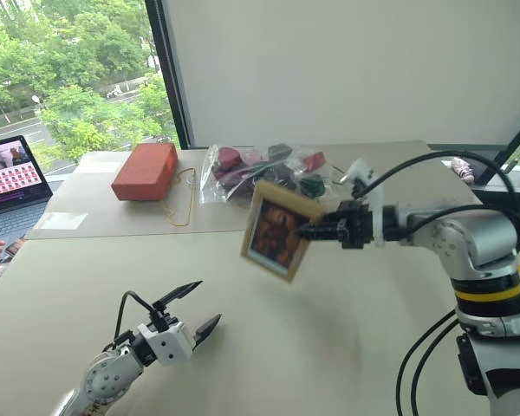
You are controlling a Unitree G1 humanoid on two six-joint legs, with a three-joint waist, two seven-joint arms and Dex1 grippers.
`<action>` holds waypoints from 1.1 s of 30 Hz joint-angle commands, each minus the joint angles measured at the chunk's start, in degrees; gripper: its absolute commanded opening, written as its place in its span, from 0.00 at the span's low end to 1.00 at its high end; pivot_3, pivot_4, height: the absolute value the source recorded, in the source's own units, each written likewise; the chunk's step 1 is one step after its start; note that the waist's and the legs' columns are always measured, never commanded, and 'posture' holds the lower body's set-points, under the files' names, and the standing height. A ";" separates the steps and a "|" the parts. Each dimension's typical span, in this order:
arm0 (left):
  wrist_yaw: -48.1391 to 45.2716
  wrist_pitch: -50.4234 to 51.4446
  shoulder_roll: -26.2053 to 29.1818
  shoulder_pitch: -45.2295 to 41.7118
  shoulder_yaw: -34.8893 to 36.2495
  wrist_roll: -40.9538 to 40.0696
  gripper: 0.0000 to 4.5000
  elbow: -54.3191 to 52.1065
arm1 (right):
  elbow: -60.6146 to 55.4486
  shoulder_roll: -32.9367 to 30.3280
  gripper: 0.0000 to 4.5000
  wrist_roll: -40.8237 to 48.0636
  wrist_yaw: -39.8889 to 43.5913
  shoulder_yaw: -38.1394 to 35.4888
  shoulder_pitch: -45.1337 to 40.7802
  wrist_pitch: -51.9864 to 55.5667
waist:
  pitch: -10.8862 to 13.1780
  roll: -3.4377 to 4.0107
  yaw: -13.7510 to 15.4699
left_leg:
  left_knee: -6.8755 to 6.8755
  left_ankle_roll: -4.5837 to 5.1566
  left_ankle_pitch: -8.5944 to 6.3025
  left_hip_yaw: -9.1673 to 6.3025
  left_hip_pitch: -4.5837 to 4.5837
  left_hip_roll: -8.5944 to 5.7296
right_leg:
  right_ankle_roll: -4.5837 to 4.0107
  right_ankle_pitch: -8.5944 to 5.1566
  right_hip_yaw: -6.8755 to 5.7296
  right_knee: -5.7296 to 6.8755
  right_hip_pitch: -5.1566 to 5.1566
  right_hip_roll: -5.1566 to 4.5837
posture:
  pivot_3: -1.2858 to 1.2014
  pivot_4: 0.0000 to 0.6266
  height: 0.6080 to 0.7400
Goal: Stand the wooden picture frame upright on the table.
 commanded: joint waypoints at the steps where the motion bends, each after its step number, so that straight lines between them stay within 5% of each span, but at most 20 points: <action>1: -0.35 0.08 -0.74 0.22 1.24 -0.72 0.95 -1.98 | 2.39 0.50 0.28 0.60 0.90 0.34 -2.60 -0.07 | 0.00 0.00 -0.16 | 0.00 0.01 -0.01 0.01 0.00 -0.01 | 0.01 0.00 0.00 -0.01 0.00 -0.01 | 0.52 0.24 1.00; 7: -0.53 -0.05 -1.55 0.85 1.97 -0.07 0.95 -2.44 | 6.78 1.34 0.28 -1.73 1.40 3.58 -2.52 -2.50 | 0.00 0.01 -0.40 | 0.01 0.01 -0.01 0.02 0.03 -0.01 | 0.03 0.01 0.00 -0.02 0.02 0.00 | 0.52 0.24 1.00; 9: -0.61 -0.21 -1.72 1.04 2.06 0.10 0.96 -2.52 | 8.28 1.84 0.50 -2.12 1.18 3.67 -2.46 -2.92 | 0.00 0.01 -0.46 | 0.02 0.01 0.00 0.02 0.04 -0.01 | 0.03 0.01 0.00 0.04 0.02 0.00 | 0.52 0.24 1.00; 16: -1.15 -0.24 -1.86 1.73 2.40 -0.07 0.96 -3.17 | 7.04 0.81 0.99 -0.38 0.98 0.91 -2.33 -0.86 | 0.01 0.01 -0.41 | 0.05 0.00 0.00 0.00 0.05 -0.01 | 0.02 0.01 0.01 0.14 0.01 0.00 | 0.52 0.24 1.00; 24: -4.39 6.08 -3.29 4.95 3.02 -8.39 0.96 -6.92 | -9.38 -9.00 0.99 8.26 2.40 -8.65 8.57 5.11 | 0.02 0.01 0.05 | 0.04 0.02 -0.02 -0.02 0.00 -0.01 | 0.03 0.01 -0.01 0.03 0.02 -0.01 | 0.52 0.24 1.00; 28: -2.85 25.16 -7.39 6.89 5.97 -19.20 0.96 -14.13 | -23.44 -13.83 0.99 11.77 0.21 -16.56 22.53 5.77 | 0.03 0.00 0.18 | 0.03 0.09 -0.05 -0.05 -0.07 0.01 | 0.04 0.01 -0.04 -0.10 0.06 -0.01 | 0.52 0.24 1.00; 30: -0.21 34.72 -10.12 6.65 7.76 -23.22 0.96 -17.54 | -27.81 -11.73 0.99 8.95 -7.02 -17.77 28.07 5.33 | 0.03 -0.01 0.08 | 0.06 0.15 -0.08 -0.05 0.00 0.01 | 0.05 0.00 -0.07 -0.13 0.14 0.00 | 0.52 0.24 1.00; 33: 4.50 44.82 -13.96 5.12 10.37 -25.91 0.96 -20.68 | -29.41 0.47 0.99 1.92 -24.57 -19.67 32.01 4.66 | 0.03 -0.14 -0.65 | 0.14 0.13 -0.08 0.01 0.13 0.02 | 0.03 0.01 0.02 -0.22 0.24 0.04 | 0.52 0.24 1.00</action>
